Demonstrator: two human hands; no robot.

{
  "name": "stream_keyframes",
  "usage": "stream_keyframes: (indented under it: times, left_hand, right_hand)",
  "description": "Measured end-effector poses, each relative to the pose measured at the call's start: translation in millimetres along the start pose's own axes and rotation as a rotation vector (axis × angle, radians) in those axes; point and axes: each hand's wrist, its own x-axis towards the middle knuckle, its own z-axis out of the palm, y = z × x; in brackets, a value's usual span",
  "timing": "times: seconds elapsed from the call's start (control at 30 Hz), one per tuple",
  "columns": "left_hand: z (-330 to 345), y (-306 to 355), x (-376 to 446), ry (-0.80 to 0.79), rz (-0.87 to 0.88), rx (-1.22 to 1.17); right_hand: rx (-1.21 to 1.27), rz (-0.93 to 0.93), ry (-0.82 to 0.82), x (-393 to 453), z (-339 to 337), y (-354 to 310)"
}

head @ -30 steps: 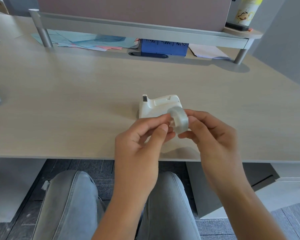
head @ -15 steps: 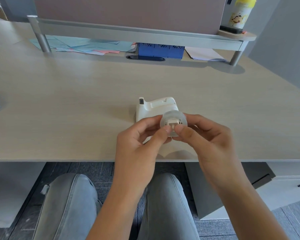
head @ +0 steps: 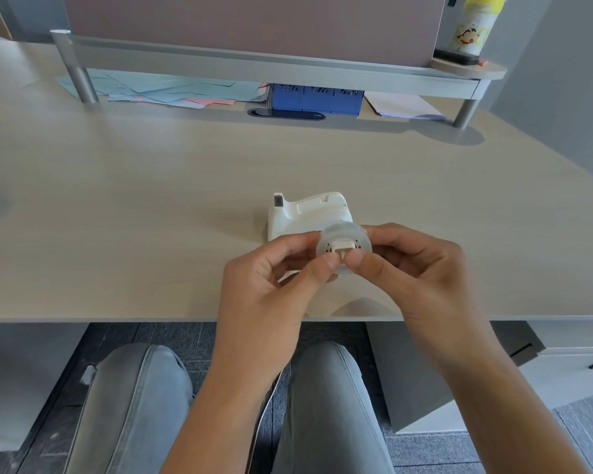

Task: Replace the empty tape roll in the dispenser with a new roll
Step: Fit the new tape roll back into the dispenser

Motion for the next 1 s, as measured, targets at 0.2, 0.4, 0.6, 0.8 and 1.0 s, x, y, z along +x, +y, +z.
stream_keyframes:
  times: [0.2,0.4,0.6,0.8,1.0]
  left_hand:
    - [1,-4,16,0.026,0.144,0.256]
    - [-5,-16,36,0.169,0.271,0.748]
    - [-5,-26,40,0.009,0.164,1.014]
    - [-6,-28,42,0.0,0.139,1.035]
    - [-6,-28,40,-0.013,0.145,1.048]
  right_hand:
    - [-0.119,0.02,-0.052,23,-3,4]
    - [-0.303,-0.041,0.095,74,-13,5]
    - [-0.461,0.012,-0.021,110,-20,10]
    - [-0.577,-0.005,-0.16,118,-27,7]
    - [-0.667,0.015,-0.205,120,-22,7]
